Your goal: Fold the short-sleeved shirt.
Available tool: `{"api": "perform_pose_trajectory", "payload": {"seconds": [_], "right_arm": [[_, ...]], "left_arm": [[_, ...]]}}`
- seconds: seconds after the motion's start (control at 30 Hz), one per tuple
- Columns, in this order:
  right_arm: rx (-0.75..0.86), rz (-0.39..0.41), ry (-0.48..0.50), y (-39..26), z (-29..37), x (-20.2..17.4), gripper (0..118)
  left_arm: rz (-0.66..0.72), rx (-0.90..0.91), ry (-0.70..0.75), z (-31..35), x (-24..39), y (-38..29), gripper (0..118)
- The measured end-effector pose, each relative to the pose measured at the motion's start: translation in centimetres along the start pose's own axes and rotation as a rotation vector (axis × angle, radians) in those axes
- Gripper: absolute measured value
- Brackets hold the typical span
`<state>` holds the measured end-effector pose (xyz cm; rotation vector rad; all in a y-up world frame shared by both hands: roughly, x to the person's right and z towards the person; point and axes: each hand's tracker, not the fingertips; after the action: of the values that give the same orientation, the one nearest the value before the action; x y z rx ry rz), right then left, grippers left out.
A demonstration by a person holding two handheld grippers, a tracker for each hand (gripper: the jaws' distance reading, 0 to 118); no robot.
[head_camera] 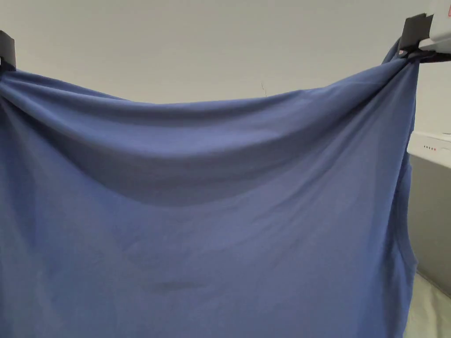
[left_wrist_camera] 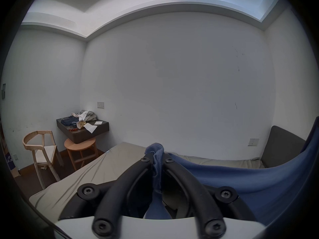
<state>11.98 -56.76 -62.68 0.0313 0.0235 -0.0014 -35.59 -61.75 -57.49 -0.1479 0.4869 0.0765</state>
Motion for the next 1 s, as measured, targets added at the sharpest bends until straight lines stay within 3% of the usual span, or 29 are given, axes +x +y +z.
{"api": "perform_pose_trajectory", "payload": {"seconds": [0.23,0.47,0.63,0.73,0.9,1.0], "right_arm": [[0.074,-0.077,-0.031,0.0,-2.3,0.7,6],[0.017,-0.161,-0.045,-5.7,-5.7,3.1,6],[-0.102,-0.076,0.03,-13.1,-5.3,5.0,6],[-0.18,-0.055,0.069,-17.6,-3.4,6.1,6],[-0.319,-0.148,0.129,-26.3,3.1,7.7,6],[-0.424,-0.153,0.139,-30.7,7.2,8.2,6]], "left_arm": [[-0.014,0.006,-0.012,-3.4,2.8,-1.0,8],[0.011,-0.061,-0.03,-6.7,4.9,-5.0,8],[-0.077,-0.174,-0.115,-7.2,4.3,-11.9,8],[-0.076,-0.268,-0.161,-6.0,3.0,-16.8,8],[-0.003,-0.44,-0.215,-1.6,0.2,-25.1,8],[-0.107,-0.485,-0.215,1.8,-0.5,-29.8,8]]}}
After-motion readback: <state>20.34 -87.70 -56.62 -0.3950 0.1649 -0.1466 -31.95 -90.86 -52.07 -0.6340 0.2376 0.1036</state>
